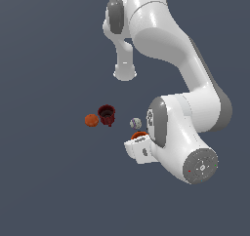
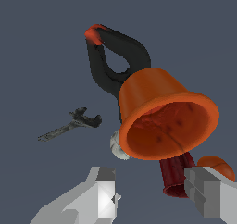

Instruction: Pick up a designated object from a clutter of objects.

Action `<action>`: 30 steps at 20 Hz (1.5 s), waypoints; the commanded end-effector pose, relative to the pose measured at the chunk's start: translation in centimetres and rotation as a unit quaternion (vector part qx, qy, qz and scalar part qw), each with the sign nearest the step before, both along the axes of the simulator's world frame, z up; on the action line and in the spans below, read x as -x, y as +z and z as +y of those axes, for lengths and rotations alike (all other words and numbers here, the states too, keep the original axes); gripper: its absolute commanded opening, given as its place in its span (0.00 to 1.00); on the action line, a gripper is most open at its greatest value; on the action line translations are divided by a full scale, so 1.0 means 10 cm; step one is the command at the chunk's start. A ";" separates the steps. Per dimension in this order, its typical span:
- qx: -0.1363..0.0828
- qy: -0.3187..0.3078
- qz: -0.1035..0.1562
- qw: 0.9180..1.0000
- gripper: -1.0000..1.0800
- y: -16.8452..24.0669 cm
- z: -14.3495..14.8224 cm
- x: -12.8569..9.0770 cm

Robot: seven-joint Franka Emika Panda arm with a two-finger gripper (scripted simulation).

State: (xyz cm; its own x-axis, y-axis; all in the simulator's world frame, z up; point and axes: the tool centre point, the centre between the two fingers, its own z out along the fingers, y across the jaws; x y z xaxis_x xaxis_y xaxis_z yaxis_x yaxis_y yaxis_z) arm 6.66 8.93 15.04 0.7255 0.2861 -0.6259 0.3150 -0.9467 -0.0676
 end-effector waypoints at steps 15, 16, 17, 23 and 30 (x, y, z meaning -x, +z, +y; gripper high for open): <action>0.005 0.034 0.078 0.996 0.62 -0.39 0.16 0.09; 0.005 0.034 0.080 0.996 0.62 -0.40 0.16 0.09; 0.005 0.034 0.081 0.996 0.62 -0.40 0.16 0.09; 0.005 0.035 0.082 0.996 0.00 -0.41 0.17 0.10; 0.005 0.035 0.082 0.996 0.00 -0.41 0.17 0.10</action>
State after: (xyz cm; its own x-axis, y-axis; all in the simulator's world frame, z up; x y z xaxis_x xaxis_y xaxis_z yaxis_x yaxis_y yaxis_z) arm 5.70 10.60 10.96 0.5924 0.3254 -0.7370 0.3659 -0.9237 -0.1137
